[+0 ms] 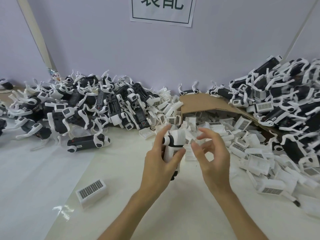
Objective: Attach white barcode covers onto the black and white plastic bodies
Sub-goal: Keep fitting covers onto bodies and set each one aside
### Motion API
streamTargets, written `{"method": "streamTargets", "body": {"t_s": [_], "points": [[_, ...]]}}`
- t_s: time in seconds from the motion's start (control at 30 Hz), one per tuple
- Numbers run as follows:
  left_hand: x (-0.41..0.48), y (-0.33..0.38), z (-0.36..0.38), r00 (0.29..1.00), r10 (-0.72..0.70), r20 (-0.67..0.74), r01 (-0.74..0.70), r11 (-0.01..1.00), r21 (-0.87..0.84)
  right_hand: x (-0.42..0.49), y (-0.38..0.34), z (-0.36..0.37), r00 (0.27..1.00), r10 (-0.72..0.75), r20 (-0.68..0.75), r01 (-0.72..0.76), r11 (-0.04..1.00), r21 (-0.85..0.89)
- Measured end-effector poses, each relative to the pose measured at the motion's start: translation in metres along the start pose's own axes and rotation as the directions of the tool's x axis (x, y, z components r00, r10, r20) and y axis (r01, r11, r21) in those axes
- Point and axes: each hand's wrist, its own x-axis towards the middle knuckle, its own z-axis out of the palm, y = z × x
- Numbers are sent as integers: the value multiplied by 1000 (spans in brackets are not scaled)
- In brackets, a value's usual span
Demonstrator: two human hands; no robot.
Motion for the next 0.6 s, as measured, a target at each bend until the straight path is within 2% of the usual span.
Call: {"method": "streamTargets", "body": {"t_s": [0.1,0.23,0.4,0.6], "points": [[-2,-1,1,997,74,29,-79,973,216,-5,-3,9,994,-76,80,75,997,11],[-5,-2,1,985,156,80,-175,885,432,-7,-3,15,998,-64,11,64,997,33],[-5,-3,1,971,227,77,-233,814,532,-5,-2,14,996,77,35,-80,993,85],[-5,-6,2,963,250,97,-260,780,570,-3,-1,13,989,139,57,-146,977,158]]}}
